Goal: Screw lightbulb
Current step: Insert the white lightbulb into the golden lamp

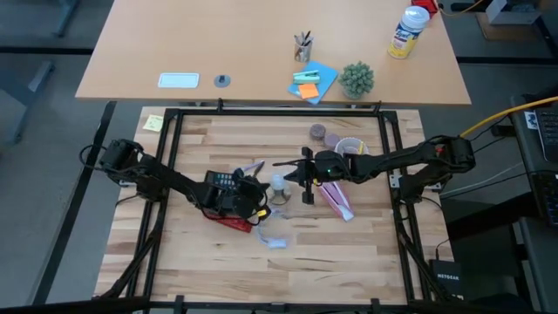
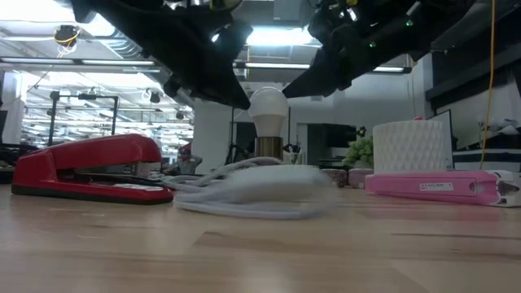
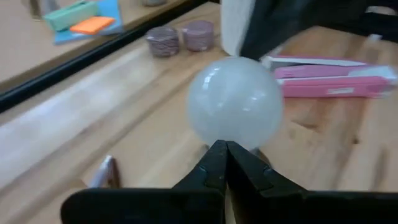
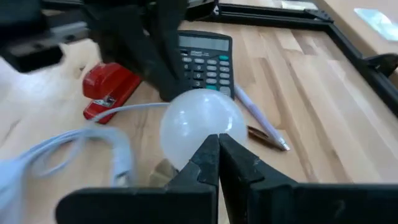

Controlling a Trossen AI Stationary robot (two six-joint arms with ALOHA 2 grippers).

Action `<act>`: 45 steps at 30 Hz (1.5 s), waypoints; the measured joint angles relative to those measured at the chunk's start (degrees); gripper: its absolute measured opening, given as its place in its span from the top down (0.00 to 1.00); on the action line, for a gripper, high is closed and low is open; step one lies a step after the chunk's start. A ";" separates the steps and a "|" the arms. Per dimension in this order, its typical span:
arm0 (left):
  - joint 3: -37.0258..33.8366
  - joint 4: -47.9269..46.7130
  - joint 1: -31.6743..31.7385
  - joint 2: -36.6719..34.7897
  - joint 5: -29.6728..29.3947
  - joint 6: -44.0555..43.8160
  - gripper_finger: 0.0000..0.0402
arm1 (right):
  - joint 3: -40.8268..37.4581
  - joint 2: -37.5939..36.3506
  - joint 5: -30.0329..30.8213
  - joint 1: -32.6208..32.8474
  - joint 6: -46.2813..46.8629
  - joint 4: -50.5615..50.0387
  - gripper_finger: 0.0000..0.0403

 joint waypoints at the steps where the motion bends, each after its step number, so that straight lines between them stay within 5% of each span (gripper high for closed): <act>1: -0.02 -0.12 0.38 0.00 -0.27 0.21 1.00 | 0.00 -0.04 -0.23 0.00 0.63 -0.15 0.98; 8: 0.09 0.64 3.04 0.07 -1.12 0.25 1.00 | -0.04 0.11 -5.16 0.95 2.75 0.04 0.98; 26: 0.11 1.51 4.02 -6.59 -4.91 9.49 1.00 | -0.04 -7.72 -1.40 4.46 2.39 2.12 0.98; 31: 0.11 2.22 3.51 -10.26 -1.27 13.12 1.00 | -0.04 -10.52 1.81 6.65 1.43 1.95 0.98; 39: 0.11 5.34 0.14 -10.52 11.55 9.54 1.00 | -0.02 -9.97 17.44 5.11 -6.71 0.28 0.98; 45: 0.11 5.59 -1.97 -6.19 12.04 6.55 1.00 | -0.02 -5.58 17.23 1.34 -5.59 -0.46 0.98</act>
